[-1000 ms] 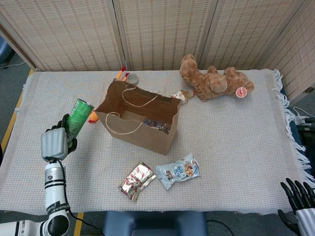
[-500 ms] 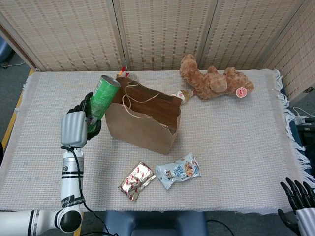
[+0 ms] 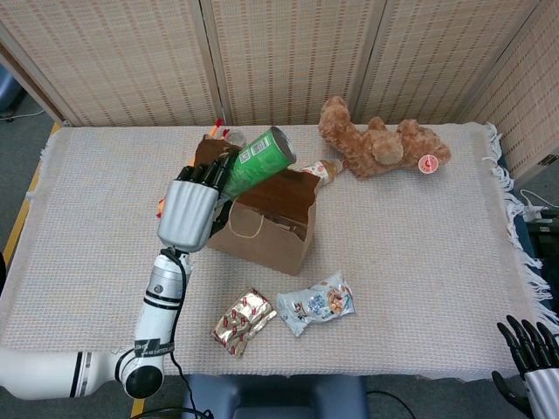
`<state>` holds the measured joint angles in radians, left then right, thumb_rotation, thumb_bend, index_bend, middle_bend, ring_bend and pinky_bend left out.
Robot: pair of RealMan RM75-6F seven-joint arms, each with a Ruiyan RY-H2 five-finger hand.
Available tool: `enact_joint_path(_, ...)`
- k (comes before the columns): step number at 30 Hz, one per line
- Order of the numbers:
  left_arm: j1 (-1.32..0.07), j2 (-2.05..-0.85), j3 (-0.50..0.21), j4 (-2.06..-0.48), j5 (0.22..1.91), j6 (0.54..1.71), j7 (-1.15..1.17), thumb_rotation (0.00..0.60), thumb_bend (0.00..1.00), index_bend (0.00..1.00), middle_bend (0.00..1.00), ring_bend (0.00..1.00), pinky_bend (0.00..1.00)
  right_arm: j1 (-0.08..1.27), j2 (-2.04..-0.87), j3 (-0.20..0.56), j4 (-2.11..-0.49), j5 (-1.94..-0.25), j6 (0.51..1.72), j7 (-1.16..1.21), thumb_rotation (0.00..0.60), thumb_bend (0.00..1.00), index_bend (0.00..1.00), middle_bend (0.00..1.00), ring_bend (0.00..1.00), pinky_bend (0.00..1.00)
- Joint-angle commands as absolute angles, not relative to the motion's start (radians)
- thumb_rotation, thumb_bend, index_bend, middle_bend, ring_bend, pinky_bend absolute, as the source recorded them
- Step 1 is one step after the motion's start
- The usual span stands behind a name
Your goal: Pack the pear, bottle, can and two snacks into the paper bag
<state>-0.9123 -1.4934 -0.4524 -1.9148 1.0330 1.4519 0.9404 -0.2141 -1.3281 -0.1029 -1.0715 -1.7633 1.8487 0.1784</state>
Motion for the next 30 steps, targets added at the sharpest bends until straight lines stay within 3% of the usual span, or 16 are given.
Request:
enact_joint_path(1,-0.925,-1.480,-0.445,-1.914,1.053,1.433,0.936,0.600,0.62,0.55,0.63,0.64,0.73,-0.213,-1.327,-0.103,-1.073,-1.764,1.848,0.177,0.600,0.23,0.00,0.00,0.00,0.00)
enact_joint_path(10,-0.981,-1.421,-0.341,-1.823,1.186,1.341,1.081,0.600,0.62,0.56,0.63,0.64,0.74,-0.211,-1.325,-0.104,-1.077,-1.768,1.848,0.174,0.600,0.23,0.00,0.00,0.00,0.00)
enact_joint_path(20,-1.022,-1.369,-0.330,-1.731,1.146,1.293,1.241,0.600,0.62,0.57,0.63,0.64,0.74,-0.211,-1.325,-0.104,-1.077,-1.765,1.846,0.181,0.600,0.23,0.00,0.00,0.00,0.00)
enact_joint_path(30,-0.999,-1.284,-0.274,-1.687,1.147,1.269,1.285,0.600,0.62,0.57,0.63,0.64,0.74,-0.213,-1.326,-0.105,-1.072,-1.763,1.848,0.189,0.600,0.23,0.00,0.00,0.00,0.00)
